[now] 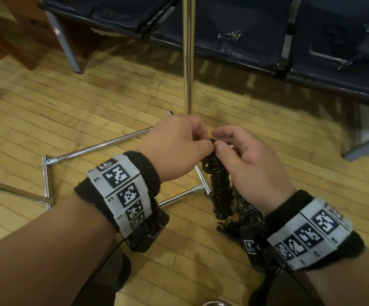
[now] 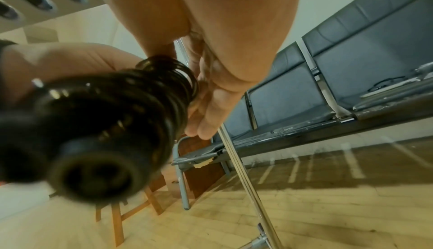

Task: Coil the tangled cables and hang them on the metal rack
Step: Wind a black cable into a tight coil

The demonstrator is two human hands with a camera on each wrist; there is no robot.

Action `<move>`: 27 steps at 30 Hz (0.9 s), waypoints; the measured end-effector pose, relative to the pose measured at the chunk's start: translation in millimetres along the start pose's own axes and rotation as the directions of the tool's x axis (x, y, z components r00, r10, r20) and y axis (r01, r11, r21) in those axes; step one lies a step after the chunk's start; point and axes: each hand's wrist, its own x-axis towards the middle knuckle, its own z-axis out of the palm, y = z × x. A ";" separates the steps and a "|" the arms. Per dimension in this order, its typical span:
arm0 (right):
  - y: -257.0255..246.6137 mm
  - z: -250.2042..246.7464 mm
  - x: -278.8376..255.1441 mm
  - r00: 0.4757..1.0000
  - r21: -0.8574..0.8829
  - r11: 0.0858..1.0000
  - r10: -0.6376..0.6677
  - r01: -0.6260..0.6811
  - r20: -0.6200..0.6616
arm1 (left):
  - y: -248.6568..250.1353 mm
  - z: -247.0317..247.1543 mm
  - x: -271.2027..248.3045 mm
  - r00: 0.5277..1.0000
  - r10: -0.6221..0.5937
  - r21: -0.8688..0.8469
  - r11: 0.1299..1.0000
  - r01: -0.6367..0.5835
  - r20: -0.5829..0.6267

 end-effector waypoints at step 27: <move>3.5 -2.3 -3.2 0.988 0.098 0.993 0.049 -0.063 0.145 | -22.1 -3.3 4.9 0.983 -0.072 -0.545 0.824 0.154 0.169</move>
